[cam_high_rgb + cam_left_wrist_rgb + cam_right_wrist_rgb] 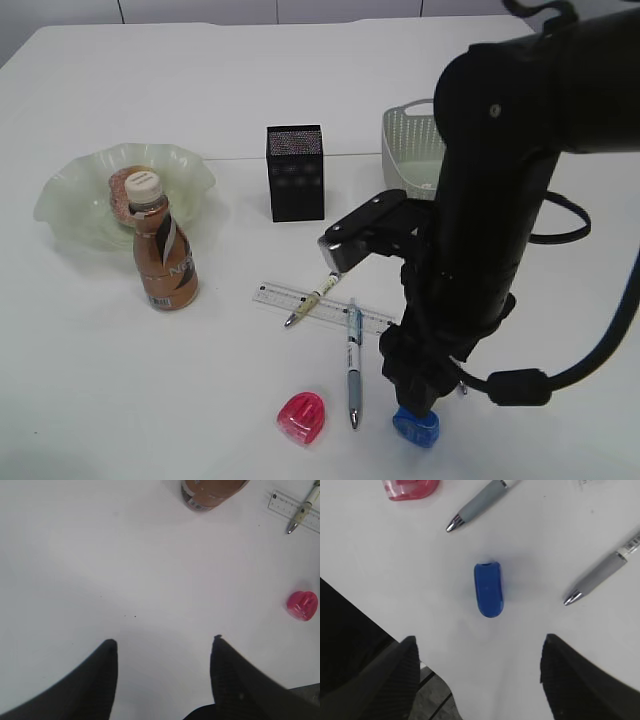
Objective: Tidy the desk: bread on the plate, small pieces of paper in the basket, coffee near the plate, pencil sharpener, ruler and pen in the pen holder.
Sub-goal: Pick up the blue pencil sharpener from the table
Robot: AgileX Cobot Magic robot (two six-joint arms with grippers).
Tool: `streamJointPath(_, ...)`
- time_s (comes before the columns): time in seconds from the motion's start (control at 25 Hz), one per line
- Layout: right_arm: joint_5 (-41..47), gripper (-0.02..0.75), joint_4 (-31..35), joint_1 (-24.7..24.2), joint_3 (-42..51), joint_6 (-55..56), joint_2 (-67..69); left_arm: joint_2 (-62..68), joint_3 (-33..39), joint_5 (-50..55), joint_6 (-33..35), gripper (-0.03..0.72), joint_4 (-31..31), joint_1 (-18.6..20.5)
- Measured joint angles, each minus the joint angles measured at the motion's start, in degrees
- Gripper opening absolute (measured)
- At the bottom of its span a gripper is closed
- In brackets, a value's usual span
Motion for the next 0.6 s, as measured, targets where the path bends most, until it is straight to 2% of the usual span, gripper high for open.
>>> streamJointPath(0.6,-2.96,0.550,0.35,0.86,0.00,-0.71,9.16,0.00,0.00,0.42,0.00,0.433,-0.22,0.00)
